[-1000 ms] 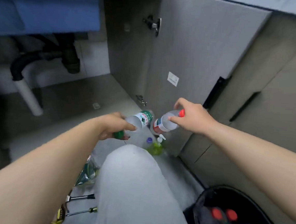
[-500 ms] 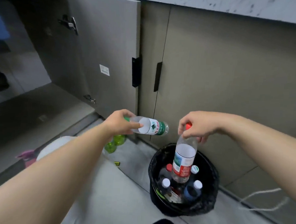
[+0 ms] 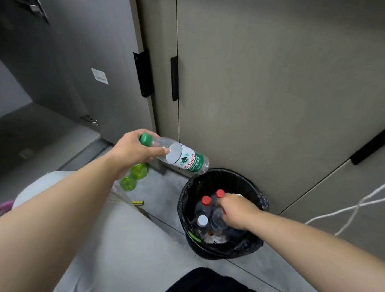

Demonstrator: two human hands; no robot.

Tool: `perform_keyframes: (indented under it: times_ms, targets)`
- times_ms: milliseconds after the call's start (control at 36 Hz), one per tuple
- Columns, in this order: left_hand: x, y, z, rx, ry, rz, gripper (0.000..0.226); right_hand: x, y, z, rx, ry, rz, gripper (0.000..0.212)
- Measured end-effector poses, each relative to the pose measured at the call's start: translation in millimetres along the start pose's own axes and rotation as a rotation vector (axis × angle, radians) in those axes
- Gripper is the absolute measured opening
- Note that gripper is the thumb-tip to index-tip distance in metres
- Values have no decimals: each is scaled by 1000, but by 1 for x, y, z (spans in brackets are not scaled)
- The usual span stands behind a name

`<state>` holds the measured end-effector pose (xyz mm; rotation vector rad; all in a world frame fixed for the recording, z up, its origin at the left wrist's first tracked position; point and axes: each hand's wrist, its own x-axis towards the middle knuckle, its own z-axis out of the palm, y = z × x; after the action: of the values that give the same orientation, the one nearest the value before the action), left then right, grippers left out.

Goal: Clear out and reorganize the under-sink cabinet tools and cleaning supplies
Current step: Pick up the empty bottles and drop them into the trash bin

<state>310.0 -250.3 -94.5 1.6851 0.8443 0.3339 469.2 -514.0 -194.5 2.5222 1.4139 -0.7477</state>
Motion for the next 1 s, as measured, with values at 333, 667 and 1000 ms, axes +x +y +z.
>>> perform_keyframes:
  times_ms: [333,667,1000]
  targets:
    - [-12,6,8,-35,-139,100,44,19,8,35,84,-22,90,56]
    - [-18,10,17,55,-238,148,41,4,-5,-72,171,420,-120,22]
    - [-26,10,26,74,-351,178,45,-15,-67,-159,402,485,-459,29]
